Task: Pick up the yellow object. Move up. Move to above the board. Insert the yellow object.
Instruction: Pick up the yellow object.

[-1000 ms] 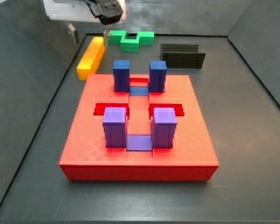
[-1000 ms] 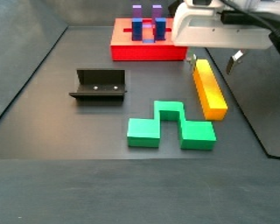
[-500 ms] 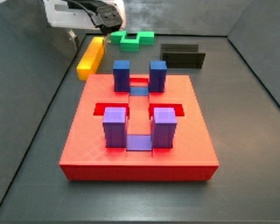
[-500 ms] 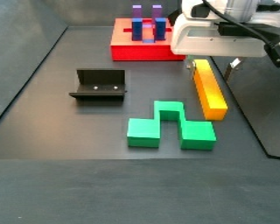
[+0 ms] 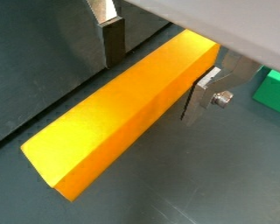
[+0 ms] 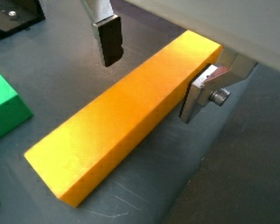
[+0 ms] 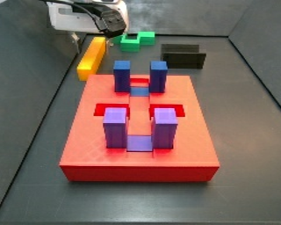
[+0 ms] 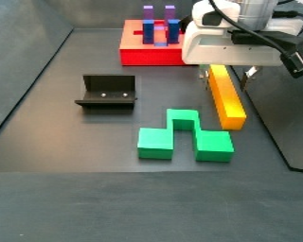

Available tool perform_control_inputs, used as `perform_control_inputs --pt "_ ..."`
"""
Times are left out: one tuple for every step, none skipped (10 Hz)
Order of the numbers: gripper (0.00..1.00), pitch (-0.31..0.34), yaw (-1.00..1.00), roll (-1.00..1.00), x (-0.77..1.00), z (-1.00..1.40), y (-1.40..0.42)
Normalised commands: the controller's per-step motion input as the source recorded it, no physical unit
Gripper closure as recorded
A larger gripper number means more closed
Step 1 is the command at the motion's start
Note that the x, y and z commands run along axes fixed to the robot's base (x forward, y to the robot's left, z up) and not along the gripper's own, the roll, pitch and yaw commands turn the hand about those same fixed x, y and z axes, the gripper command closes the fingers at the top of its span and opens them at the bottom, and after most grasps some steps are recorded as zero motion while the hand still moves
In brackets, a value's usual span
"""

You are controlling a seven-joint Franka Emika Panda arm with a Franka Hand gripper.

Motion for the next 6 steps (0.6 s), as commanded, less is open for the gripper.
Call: perform_control_inputs --pt "0.0 0.0 0.0 0.08 0.0 -0.26 0.0" --pt "0.0 0.0 0.0 0.06 0.0 -0.21 0.0" --pt "0.0 0.0 0.0 0.06 0.0 -0.19 0.0" --pt "0.0 0.0 0.0 0.04 0.0 -0.09 0.0" --pt "0.0 0.0 0.0 0.0 0.0 0.0 0.0" --pt "1.0 0.0 0.0 0.0 0.0 0.0 0.0"
